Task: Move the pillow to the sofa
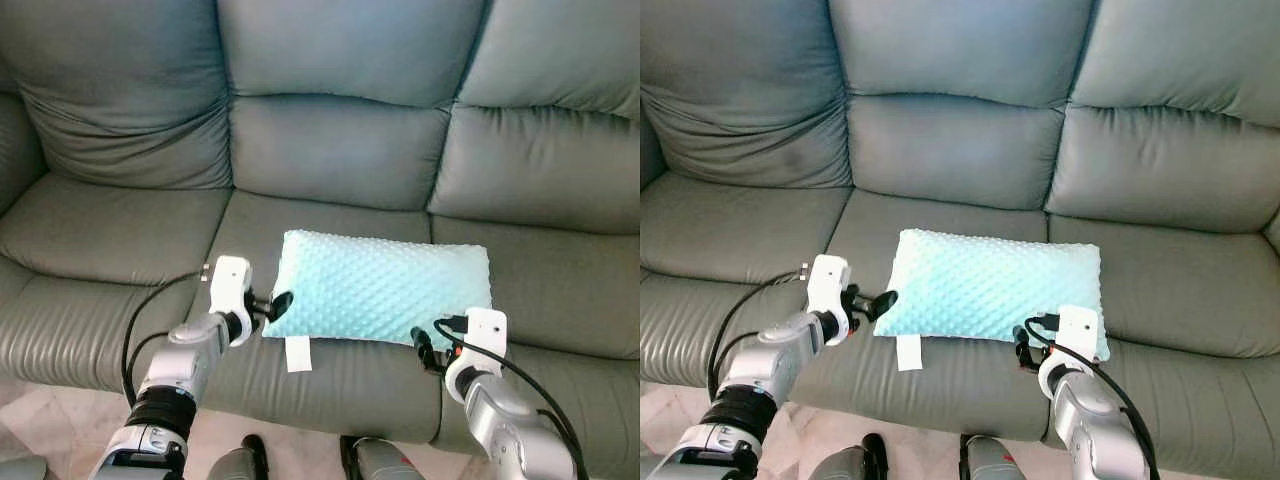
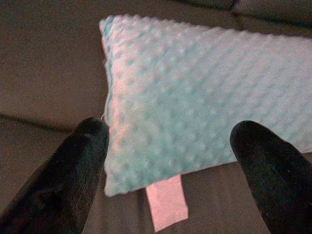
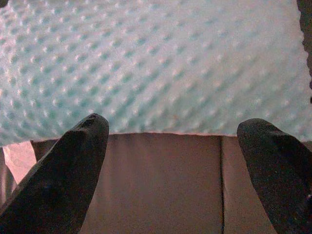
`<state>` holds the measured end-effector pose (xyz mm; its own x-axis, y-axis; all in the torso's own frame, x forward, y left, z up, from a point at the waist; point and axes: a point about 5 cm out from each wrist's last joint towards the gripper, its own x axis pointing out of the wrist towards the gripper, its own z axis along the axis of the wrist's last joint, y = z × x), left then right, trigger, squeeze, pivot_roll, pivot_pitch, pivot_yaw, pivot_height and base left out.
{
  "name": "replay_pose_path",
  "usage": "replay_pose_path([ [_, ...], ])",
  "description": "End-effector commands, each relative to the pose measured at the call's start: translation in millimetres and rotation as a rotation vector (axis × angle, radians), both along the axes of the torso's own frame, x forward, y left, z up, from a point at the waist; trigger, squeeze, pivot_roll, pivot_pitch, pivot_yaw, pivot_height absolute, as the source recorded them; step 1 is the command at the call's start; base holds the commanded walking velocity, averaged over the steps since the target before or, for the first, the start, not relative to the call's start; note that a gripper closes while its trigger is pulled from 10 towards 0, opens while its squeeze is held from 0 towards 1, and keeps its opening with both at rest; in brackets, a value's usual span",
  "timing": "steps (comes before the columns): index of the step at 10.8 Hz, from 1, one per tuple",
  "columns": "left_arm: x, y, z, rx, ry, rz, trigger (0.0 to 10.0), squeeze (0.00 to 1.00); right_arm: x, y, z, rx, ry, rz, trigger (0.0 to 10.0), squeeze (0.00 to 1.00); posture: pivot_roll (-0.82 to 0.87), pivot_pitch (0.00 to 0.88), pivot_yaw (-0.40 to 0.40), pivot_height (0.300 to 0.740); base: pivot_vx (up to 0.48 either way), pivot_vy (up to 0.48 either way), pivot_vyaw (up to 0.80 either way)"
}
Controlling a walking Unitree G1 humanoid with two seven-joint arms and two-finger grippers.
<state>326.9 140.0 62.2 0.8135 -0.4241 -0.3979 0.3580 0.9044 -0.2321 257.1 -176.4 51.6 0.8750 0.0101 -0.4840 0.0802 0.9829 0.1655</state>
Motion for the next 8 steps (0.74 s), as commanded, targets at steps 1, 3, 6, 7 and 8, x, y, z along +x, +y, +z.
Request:
replay_pose_path([
  [1,-4.3,1.2,-0.6,-0.006,0.007,-0.007,10.0,0.0,-2.5,-2.0,-2.8,0.002,0.01,-0.016,10.0,0.0,-0.21,0.247,0.022,0.74,0.0,0.0,0.0],
  [3,-4.1,-6.0,12.5,-0.047,-0.028,-0.04,10.0,0.0,5.3,-2.3,6.0,-0.006,-0.041,-0.032,10.0,0.0,-0.21,0.224,0.019,0.74,0.0,0.0,0.0],
  [6,-4.7,-12.5,33.2,-0.094,-0.107,-0.052,10.0,0.0,11.3,-9.8,30.8,-0.046,-0.195,-0.089,10.0,0.0,-0.21,0.185,0.017,0.74,0.0,0.0,0.0],
  [7,-7.4,-10.2,29.3,-0.072,-0.094,-0.041,10.0,0.0,8.7,-11.8,25.5,-0.053,-0.169,-0.097,10.0,0.0,-0.21,0.17,0.017,0.74,0.0,0.0,0.0],
  [8,-8.6,-10.0,21.4,-0.036,-0.068,-0.041,10.0,0.0,7.2,-13.1,15.0,-0.062,-0.111,-0.095,10.0,0.0,-0.21,0.163,0.016,0.74,0.0,0.0,0.0],
])
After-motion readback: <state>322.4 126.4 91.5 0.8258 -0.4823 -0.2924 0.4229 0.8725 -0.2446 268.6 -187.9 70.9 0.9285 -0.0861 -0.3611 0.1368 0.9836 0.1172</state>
